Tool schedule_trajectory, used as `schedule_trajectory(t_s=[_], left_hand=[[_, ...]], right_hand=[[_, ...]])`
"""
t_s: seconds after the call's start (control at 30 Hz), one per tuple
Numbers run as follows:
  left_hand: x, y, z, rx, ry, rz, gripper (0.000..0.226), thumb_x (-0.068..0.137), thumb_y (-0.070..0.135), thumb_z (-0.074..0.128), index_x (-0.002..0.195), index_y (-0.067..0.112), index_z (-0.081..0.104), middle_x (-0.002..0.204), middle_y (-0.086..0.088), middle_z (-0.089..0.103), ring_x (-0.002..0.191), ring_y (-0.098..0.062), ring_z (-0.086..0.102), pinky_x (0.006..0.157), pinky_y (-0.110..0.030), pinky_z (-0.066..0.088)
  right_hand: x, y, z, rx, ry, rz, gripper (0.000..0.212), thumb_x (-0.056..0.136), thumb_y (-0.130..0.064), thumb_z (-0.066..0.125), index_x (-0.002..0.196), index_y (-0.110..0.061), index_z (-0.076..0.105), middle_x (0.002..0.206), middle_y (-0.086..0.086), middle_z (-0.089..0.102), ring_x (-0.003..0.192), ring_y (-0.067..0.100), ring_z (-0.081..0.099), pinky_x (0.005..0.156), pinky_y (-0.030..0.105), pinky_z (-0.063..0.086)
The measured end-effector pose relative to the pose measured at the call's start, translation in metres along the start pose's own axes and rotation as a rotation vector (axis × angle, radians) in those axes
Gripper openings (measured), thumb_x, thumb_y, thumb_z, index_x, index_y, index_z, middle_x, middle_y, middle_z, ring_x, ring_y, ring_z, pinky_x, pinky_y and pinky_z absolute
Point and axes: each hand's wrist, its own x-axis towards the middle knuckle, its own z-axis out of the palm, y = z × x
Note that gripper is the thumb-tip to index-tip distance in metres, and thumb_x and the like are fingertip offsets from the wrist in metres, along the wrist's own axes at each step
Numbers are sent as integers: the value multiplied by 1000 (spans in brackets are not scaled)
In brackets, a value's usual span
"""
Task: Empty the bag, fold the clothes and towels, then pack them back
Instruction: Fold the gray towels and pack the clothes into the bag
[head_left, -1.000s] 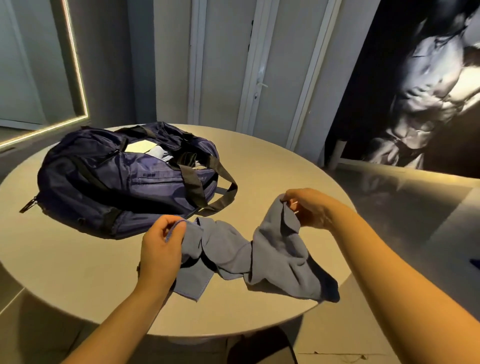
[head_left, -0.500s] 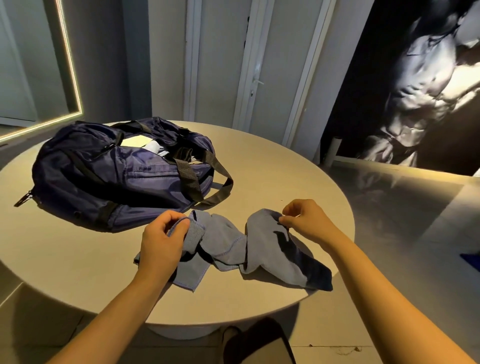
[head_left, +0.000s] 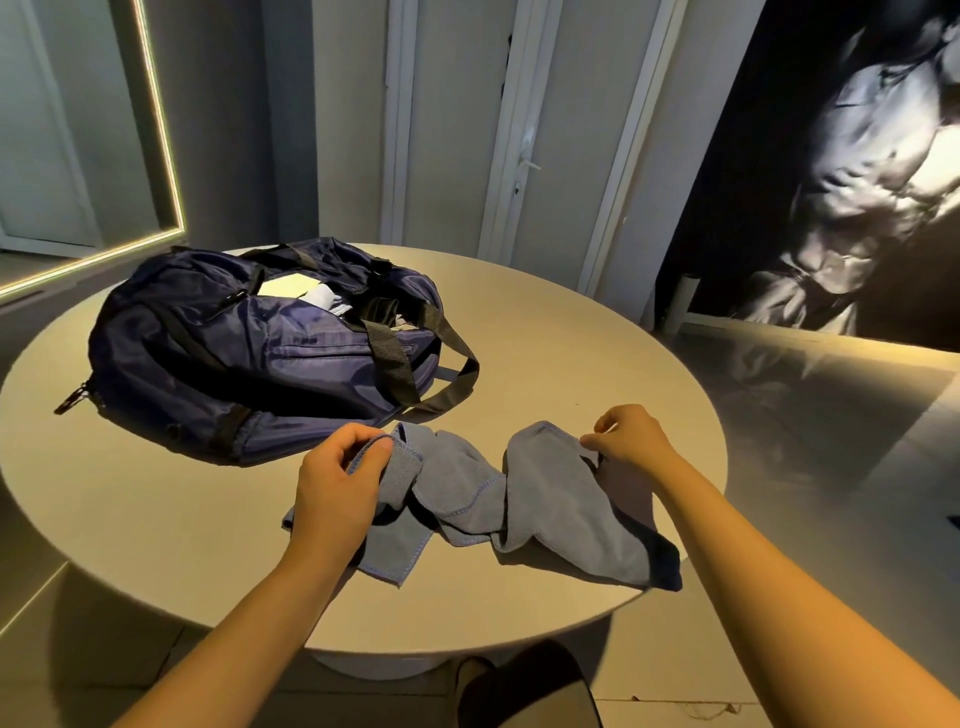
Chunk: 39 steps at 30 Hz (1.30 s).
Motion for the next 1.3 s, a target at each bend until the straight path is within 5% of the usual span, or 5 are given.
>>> schedule_trajectory(t_s=[0.27, 0.5, 0.83, 1.0, 1.3], left_hand=[[0, -1, 0, 5, -14, -12, 8, 98, 14, 66, 91, 18, 69, 90, 0, 70, 85, -13, 64, 65, -17, 47], [-1, 1, 0, 20, 8, -6, 6, 98, 14, 65, 93, 15, 68, 90, 2, 69, 84, -12, 63, 60, -9, 48], [50, 110, -27, -239, 285, -80, 12, 93, 18, 72, 81, 17, 73, 84, -15, 71, 77, -24, 63, 69, -35, 51], [38, 175, -29, -195, -87, -13, 5, 88, 17, 79, 89, 12, 78, 78, -3, 77, 71, -15, 72, 59, -25, 56], [16, 192, -28, -195, -173, -28, 13, 94, 19, 71, 88, 13, 80, 82, -4, 78, 74, -18, 73, 64, -29, 62]], right_hand=[[-17, 2, 5, 238, -102, 225, 19, 86, 5, 72, 74, 0, 58, 67, 13, 48, 51, 17, 42, 38, 19, 32], [-28, -26, -42, 480, -85, 200, 20, 94, -10, 68, 104, 7, 69, 87, 21, 69, 68, 23, 63, 62, 34, 47], [-98, -146, -123, 843, -226, -262, 16, 93, 1, 64, 102, -4, 76, 92, 14, 75, 59, 18, 65, 53, 23, 54], [-120, -174, -118, 778, -284, -403, 16, 96, 1, 61, 99, 1, 76, 93, 20, 75, 74, 29, 74, 61, 29, 61], [-137, -181, -117, 456, -292, -693, 9, 93, -4, 70, 98, -3, 77, 85, 10, 77, 73, 23, 74, 62, 25, 56]])
